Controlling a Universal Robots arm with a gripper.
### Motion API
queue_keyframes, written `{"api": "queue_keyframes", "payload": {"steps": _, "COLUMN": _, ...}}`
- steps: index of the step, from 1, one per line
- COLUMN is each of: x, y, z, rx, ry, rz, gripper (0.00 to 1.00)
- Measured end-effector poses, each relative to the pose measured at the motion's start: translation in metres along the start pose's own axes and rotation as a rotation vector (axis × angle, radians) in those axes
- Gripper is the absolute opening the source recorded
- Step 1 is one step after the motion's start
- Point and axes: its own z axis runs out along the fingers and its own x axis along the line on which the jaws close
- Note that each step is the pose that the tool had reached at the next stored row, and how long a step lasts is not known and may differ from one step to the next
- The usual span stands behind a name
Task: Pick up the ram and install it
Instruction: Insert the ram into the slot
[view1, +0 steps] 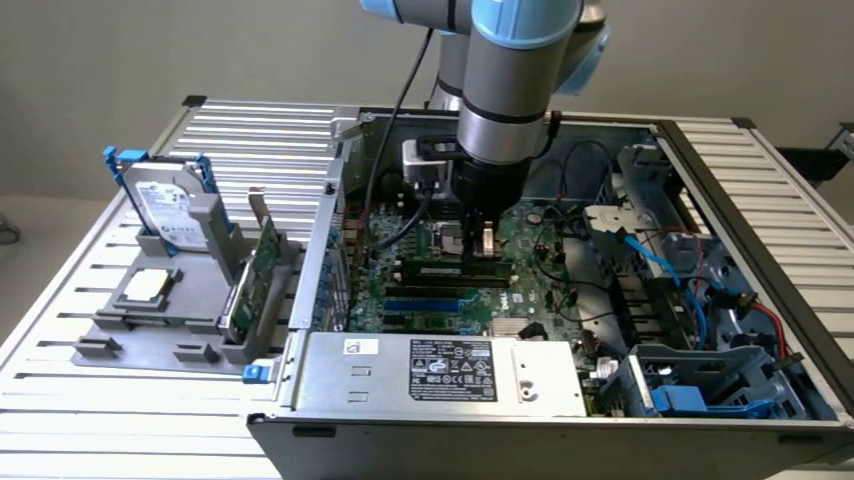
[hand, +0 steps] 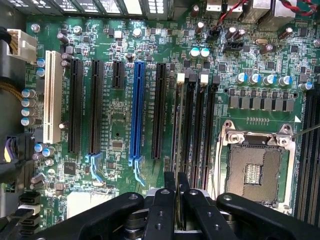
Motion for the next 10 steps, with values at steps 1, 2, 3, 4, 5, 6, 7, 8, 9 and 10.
{"api": "queue_keyframes", "payload": {"steps": 1, "x": 0.0000, "y": 0.0002, "z": 0.0000, "rx": 0.0000, "ry": 0.0002, "rz": 0.000, "gripper": 0.13}}
{"api": "queue_keyframes", "payload": {"steps": 2, "x": 0.0000, "y": 0.0003, "z": 0.0000, "rx": 0.0000, "ry": 0.0007, "rz": 0.000, "gripper": 0.13}}
{"api": "queue_keyframes", "payload": {"steps": 3, "x": 0.0000, "y": 0.0003, "z": 0.0000, "rx": 0.0000, "ry": 0.0013, "rz": 0.000, "gripper": 0.13}}
{"api": "queue_keyframes", "payload": {"steps": 4, "x": 0.0000, "y": 0.0004, "z": 0.0001, "rx": 0.0000, "ry": 0.0020, "rz": 0.000, "gripper": 0.13}}
{"api": "queue_keyframes", "payload": {"steps": 5, "x": 0.0000, "y": 0.0004, "z": 0.0001, "rx": 0.0000, "ry": 0.0028, "rz": 0.000, "gripper": 0.13}}
{"api": "queue_keyframes", "payload": {"steps": 6, "x": 0.0000, "y": 0.0004, "z": 0.0001, "rx": -0.0001, "ry": 0.0036, "rz": 0.000, "gripper": 0.13}}
{"api": "queue_keyframes", "payload": {"steps": 7, "x": 0.0000, "y": 0.0004, "z": 0.0001, "rx": -0.0001, "ry": 0.0044, "rz": 0.000, "gripper": 0.13}}
{"api": "queue_keyframes", "payload": {"steps": 8, "x": 0.0000, "y": 0.0004, "z": 0.0001, "rx": -0.0001, "ry": 0.0050, "rz": 0.000, "gripper": 0.13}}
{"api": "queue_keyframes", "payload": {"steps": 9, "x": 0.0000, "y": 0.0004, "z": 0.0002, "rx": 0.0000, "ry": 0.0055, "rz": 0.000, "gripper": 0.13}}
{"api": "queue_keyframes", "payload": {"steps": 10, "x": -0.0005, "y": 0.0003, "z": 0.0004, "rx": 0.0002, "ry": 0.0062, "rz": 0.000, "gripper": 0.13}}
